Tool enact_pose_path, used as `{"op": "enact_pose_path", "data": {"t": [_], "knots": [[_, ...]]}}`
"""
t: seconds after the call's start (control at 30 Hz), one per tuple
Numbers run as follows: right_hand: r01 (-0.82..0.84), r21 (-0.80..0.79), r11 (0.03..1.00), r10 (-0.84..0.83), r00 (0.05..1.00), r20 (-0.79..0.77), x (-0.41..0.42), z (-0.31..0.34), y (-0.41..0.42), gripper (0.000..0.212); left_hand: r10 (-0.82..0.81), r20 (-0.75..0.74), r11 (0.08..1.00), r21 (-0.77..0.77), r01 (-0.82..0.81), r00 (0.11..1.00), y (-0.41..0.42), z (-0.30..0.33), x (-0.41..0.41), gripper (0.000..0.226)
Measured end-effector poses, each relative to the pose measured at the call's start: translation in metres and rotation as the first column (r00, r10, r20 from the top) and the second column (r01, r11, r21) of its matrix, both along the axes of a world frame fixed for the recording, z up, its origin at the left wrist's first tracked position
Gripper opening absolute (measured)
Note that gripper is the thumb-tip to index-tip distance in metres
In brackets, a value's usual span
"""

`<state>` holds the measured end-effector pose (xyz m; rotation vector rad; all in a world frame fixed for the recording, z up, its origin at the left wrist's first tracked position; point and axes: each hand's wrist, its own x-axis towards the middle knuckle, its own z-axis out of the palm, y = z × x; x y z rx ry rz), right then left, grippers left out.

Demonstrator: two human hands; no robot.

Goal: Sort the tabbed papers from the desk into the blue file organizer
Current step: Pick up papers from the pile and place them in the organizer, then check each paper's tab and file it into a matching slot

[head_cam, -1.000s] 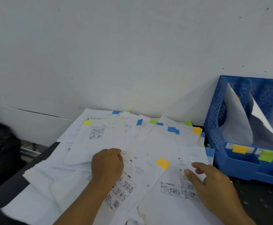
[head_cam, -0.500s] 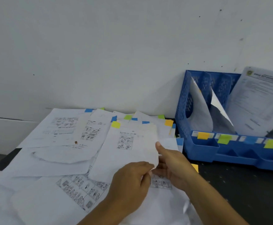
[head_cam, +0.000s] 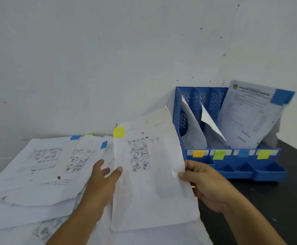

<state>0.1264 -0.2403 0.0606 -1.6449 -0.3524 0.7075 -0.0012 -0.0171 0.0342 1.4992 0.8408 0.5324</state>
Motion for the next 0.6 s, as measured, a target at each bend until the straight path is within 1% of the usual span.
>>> {"op": "enact_pose_path", "data": {"t": [0.07,0.1,0.13,0.2,0.27,0.37,0.5,0.6], "knots": [[0.003,0.041,0.999,-0.002,0.999,-0.041,0.001,0.003,-0.013,0.025,-0.034,0.084,0.988,-0.150,0.046,0.996,0.001,0.001,0.005,0.045],[0.000,0.054,0.999,0.002,0.999,-0.053,0.001,0.005,-0.020,0.026,-0.062,0.139,0.979,-0.185,0.087,0.988,-0.001,0.003,0.006,0.031],[0.000,0.062,0.998,0.003,0.998,-0.056,0.002,0.005,-0.026,0.025,-0.090,0.183,0.972,-0.197,0.126,0.979,-0.004,0.004,0.007,0.022],[0.014,0.083,0.996,-0.012,1.000,-0.020,0.001,0.006,-0.039,0.025,-0.144,0.220,0.968,-0.172,0.183,0.965,-0.014,0.005,0.010,0.018],[0.050,0.108,0.993,-0.056,0.997,0.051,-0.002,0.010,-0.050,0.026,-0.184,0.231,0.966,-0.139,0.220,0.955,-0.022,0.006,0.014,0.017],[0.176,0.117,0.977,-0.193,0.969,0.156,-0.001,0.015,-0.066,0.021,-0.243,0.232,0.959,-0.089,0.269,0.942,-0.036,0.008,0.023,0.015],[0.286,0.057,0.956,-0.292,0.928,0.233,0.003,0.018,-0.089,0.017,-0.294,0.245,0.950,-0.029,0.310,0.924,-0.054,0.014,0.035,0.013],[0.342,0.043,0.939,-0.340,0.898,0.277,0.003,0.021,-0.110,0.017,-0.341,0.202,0.940,0.063,0.335,0.918,-0.069,0.017,0.046,0.011]]}}
